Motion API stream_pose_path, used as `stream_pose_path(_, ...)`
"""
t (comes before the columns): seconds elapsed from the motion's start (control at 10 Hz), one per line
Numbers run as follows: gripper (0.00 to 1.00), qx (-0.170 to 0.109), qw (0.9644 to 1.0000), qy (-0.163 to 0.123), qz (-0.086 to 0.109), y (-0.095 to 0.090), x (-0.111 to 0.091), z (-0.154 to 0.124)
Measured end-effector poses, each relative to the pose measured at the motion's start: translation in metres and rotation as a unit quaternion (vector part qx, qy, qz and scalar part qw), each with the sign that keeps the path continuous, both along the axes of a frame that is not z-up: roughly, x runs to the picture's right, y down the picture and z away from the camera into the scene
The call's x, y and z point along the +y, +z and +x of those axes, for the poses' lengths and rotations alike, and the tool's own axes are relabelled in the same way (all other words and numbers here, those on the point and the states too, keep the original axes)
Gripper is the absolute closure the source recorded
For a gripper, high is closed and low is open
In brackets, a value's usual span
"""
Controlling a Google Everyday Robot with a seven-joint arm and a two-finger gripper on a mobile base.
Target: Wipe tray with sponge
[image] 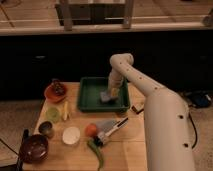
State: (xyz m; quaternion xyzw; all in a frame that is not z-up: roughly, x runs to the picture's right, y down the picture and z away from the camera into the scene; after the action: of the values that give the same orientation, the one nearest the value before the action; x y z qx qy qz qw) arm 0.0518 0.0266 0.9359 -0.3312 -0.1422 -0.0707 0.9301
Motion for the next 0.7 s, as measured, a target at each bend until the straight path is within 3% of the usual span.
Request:
stream_pose_path(0.4,1.0,-0.006,1.0,-0.004,-0.001,0.002,-0.003,-0.002)
stream_pose_path(0.7,1.0,-0.007,0.9997,-0.021,-0.001,0.0,0.009,-0.012)
